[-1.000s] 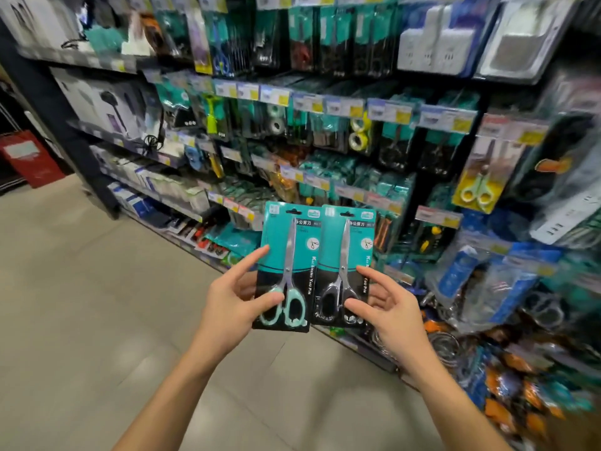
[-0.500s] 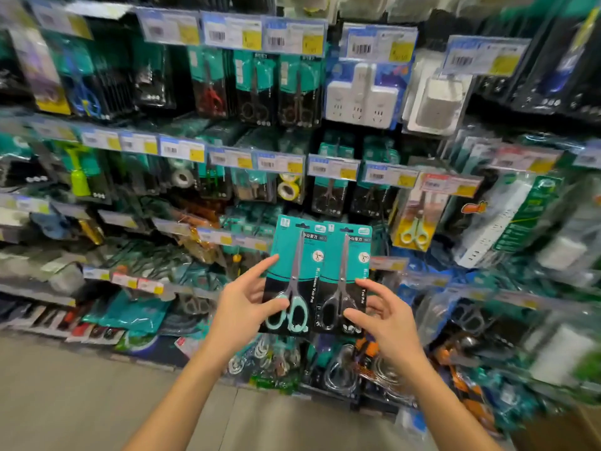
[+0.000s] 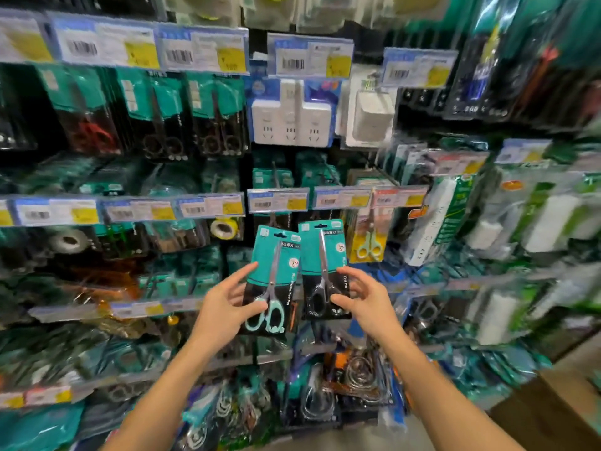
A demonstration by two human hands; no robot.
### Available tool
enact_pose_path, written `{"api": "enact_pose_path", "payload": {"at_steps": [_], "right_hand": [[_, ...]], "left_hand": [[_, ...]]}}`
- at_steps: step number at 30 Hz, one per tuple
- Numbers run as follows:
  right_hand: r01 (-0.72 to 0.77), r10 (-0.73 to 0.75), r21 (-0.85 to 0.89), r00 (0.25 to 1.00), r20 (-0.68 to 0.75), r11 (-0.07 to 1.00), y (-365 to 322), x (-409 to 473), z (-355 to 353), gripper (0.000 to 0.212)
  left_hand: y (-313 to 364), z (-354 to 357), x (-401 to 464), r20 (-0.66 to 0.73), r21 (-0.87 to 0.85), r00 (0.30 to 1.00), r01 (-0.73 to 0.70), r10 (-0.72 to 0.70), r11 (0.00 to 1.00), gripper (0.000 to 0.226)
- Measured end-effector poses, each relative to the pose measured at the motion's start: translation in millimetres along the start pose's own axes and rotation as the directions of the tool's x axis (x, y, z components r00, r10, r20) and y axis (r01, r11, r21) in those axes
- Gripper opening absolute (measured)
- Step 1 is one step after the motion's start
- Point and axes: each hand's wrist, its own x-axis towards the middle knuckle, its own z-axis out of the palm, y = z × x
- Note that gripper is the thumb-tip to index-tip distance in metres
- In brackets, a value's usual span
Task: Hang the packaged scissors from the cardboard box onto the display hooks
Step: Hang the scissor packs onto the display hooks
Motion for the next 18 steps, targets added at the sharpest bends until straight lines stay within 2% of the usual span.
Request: {"api": "enact_pose_path", "payload": {"at_steps": [3,8,14,18], "right_hand": [[0.035,-0.035,0.001,0.999,-0.013,0.999,2,15,-5,0.048],[0.075,-0.074,0.048,0.997,-0.029,0.996,10,35,-5,0.048],[0.107,-0.103,0.153,0.994,-0.034,0.982,17,46,-7,0.044],[0.119,-0.119,0.131,0.993,-0.012,0.984,13,54,-16,0.046]], "left_hand": [[-2,0,14,-0.008,-0.011,1.000,0.002,-0.002,1.000,0.066],[-10,3,31,0.016,0.072,0.999,-0.036,0.035,0.997,0.070],[-27,13,53,-0.061,0.056,0.996,-0.057,0.061,0.997,0.077],[-17,20,56,-0.085,0.035,0.994,-0.069,0.072,0.997,0.073]]}}
